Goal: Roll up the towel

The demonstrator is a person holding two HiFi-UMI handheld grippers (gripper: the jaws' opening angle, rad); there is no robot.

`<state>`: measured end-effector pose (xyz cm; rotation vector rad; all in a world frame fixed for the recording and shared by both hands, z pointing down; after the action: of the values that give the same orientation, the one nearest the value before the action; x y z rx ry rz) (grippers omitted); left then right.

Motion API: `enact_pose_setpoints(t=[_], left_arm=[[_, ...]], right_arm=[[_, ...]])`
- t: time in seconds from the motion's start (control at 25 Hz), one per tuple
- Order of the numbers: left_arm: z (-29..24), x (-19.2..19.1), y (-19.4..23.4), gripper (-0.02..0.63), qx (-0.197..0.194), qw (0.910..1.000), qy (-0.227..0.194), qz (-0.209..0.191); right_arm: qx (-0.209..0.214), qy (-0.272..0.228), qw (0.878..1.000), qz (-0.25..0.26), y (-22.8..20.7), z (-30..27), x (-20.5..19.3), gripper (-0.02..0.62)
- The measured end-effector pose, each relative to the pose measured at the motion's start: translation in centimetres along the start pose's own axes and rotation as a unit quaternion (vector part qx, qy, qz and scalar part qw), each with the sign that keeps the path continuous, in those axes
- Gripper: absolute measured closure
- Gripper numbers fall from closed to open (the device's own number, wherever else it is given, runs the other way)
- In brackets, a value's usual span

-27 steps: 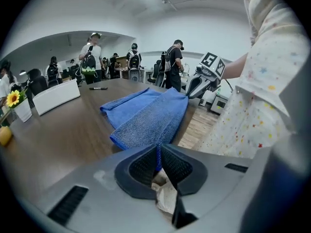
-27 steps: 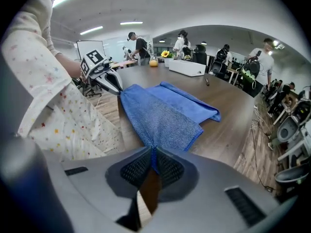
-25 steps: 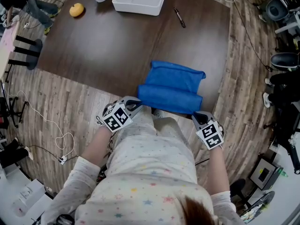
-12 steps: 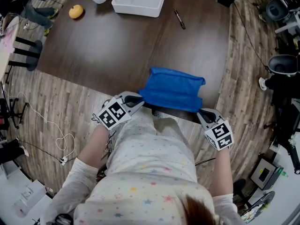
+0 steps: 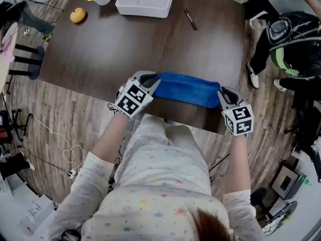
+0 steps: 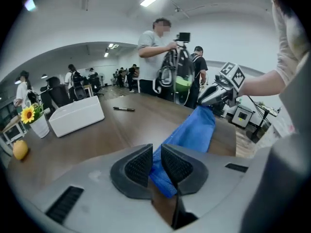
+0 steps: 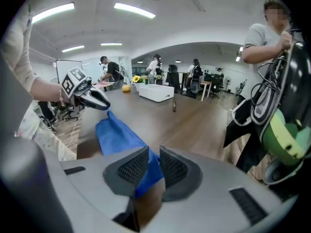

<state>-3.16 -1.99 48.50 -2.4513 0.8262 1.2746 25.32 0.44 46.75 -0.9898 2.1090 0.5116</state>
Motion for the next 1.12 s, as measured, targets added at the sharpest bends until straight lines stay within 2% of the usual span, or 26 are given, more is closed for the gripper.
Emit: enact_pose_setpoints(t=[0.12,0.36,0.56,0.8,1.0,1.12], left_arm=[[-0.6,0.1,0.3,0.572,0.004,1.0000,-0.003,0.005],[-2.3,-1.5,0.7,0.554,-0.020,0.9995,0.024,-0.010],[-4.4,-1.7,1.5,0.482,-0.053,0.9979,0.032,-0.018],[-6.3,-0.9,2.4,0.460,-0.094,0.9942,0.033,-0.040],[-7.7,-2.5,2.2,0.460,-0.139,0.9865,0.073,-0.046],[-7.7,-3.0,1.8,0.469,-0.158,0.9831,0.082,-0.045]], right_arm=[[-0.026,-0.009,1.000,-0.012,-0.3,-0.4,0.3,0.497],[-0.004,0.028,0.999,-0.043,1.6,-1.3,-2.0,0.492],[-0.016,0.056,0.995,-0.078,2.2,-2.1,-3.4,0.428],[-0.030,0.094,0.989,-0.113,1.5,-3.2,-4.8,0.387],[-0.021,0.096,0.982,-0.161,1.6,-4.4,-5.7,0.399],[-0.006,0.093,0.980,-0.178,1.7,-5.3,-5.3,0.468]])
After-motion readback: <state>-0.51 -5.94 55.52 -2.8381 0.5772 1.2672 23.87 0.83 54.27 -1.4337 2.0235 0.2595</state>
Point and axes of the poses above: the fingertips, and each gripper's own axes: z backward along the fingers, y to its left, x out of its top, the point moved 5 cm from there along z, backward along the fingers, and after that the axes turned 4 degrees about -y, right-handed, at the moved point
